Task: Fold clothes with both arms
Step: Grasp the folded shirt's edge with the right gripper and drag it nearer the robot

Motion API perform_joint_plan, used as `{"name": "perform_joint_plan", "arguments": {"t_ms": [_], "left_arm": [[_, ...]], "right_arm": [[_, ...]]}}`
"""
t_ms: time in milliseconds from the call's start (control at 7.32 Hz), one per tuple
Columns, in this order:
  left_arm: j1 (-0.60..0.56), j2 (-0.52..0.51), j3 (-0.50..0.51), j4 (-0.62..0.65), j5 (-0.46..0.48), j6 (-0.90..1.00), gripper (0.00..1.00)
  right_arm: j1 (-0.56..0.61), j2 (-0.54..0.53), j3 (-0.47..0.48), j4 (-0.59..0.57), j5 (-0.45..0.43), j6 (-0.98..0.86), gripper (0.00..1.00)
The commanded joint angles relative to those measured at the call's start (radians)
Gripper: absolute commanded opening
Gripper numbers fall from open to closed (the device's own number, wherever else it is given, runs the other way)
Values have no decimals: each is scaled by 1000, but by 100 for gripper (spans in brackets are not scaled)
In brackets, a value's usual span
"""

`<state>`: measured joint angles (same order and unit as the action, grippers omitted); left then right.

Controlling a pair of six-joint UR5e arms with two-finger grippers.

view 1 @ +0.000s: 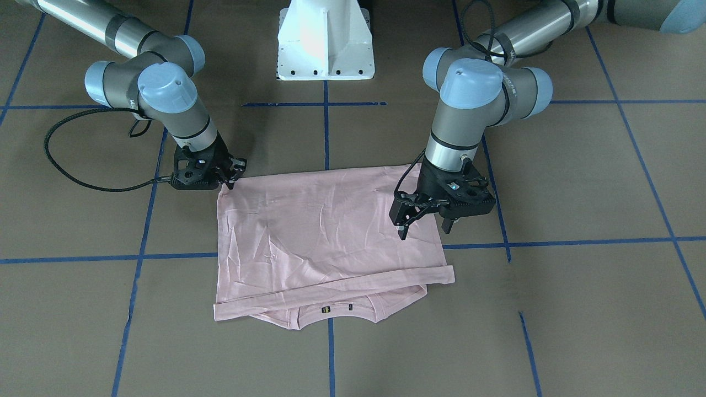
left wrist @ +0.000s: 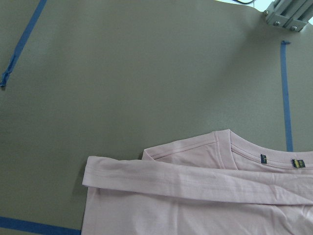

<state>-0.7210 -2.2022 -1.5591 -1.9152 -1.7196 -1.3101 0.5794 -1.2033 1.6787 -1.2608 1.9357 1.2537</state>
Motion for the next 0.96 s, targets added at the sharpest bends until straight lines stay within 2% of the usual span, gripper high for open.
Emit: {"name": "perform_joint_plan", "arguments": {"t_ms": [0, 137, 410, 546, 683, 820], "left_arm": [[0, 1, -9, 4, 0, 0, 100], [0, 1, -13, 4, 0, 0, 100], [0, -1, -30, 19, -2, 0, 100], [0, -1, -35, 19, -2, 0, 100], [2, -1, -47, 24, -2, -1, 100], [6, -1, -83, 66, -2, -1, 100]], "right_arm": [[8, -5, 10, 0, 14, 0, 0], [13, -27, 42, 0, 14, 3, 0], [13, -176, 192, -3, 40, 6, 0], [5, -273, 272, -2, 89, 12, 0], [-45, -350, 335, -2, 101, 18, 0], [-99, -402, 373, -2, 152, 20, 0]]}}
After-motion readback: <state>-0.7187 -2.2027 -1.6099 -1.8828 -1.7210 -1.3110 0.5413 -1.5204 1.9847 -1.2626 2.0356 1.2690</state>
